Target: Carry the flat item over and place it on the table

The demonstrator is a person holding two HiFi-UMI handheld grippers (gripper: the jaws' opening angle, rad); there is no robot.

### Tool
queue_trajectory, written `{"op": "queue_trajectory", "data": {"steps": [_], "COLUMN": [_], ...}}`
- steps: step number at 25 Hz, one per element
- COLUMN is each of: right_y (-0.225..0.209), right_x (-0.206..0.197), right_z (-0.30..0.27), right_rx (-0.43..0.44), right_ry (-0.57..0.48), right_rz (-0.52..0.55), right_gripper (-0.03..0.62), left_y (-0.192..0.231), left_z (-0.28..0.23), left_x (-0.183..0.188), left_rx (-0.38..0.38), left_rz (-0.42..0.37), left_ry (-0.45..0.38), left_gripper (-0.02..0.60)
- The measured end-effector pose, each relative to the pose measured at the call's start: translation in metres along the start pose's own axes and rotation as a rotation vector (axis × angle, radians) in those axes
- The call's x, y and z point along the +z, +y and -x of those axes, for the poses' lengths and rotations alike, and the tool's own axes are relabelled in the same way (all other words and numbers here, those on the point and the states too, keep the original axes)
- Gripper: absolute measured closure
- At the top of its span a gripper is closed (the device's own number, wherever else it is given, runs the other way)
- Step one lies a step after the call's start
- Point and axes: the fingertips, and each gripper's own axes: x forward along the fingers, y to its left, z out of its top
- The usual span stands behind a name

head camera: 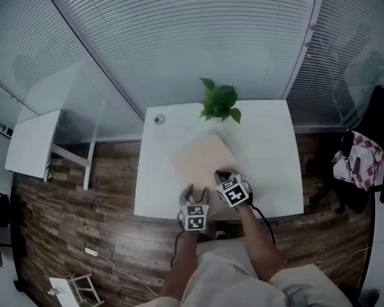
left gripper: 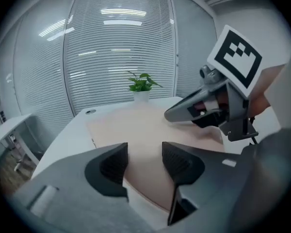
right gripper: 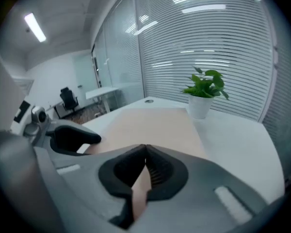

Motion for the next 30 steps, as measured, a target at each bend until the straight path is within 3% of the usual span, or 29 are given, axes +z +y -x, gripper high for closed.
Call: {"op": "queue_trajectory", "data": {"steps": [3,7,13,15,18,22,24,28,30], "right_y": [-0.015,-0.023,-0.027,-0.02,-0.01,0.021,0.04,0.079,0.102], "right_x": [0.0,-0.012,-0.028,-0.032,-0.041,-0.057,-0.061,-0.06,-0.061], "right_z": [0.019,0.052,0.097,0.106,0.12,0.137,0.141,0.145,0.147], "right_rx": [-0.024,-0.083,-0.196,-0.232,-0.303,-0.372,-0.388,-0.417,-0.422], "right_ry": [-0.086,-0.1,-0.168,-0.178,-0.185,-0.215,-0.228,-0.253,-0.258], "right_rz": [-0.117,-0.129,-0.249,-0.262,-0.274,-0.389,-0.429,-0.449,-0.441], "right_gripper": [0.592,0.592,0.592,0.592,0.592,0.592,0.592,0.592,0.592], "left_y": [0.002,0.002,0.004,0.004,0.002,0.007,0.013,0.023,0.03], "left_z": [0.001,0.004,0.008,0.021,0.045,0.082,0.1,0.126,0.14], "left_x": [0.006,0.004,0.013,0.023,0.031,0.022,0.015,-0.005,-0.013], "left_rx": [-0.022,-0.029,-0.058,-0.08,-0.12,-0.179,-0.206,-0.251,-0.262], "left_rz": [0.025,0.04,0.013,0.006,0.032,0.013,0.011,0.031,0.033], "left_ry": [-0.014,-0.028,-0.05,-0.093,-0.148,-0.155,-0.168,-0.172,-0.171], "left_gripper": [0.35,0.351,0.357,0.415,0.43,0.438,0.472,0.562,0.575]}}
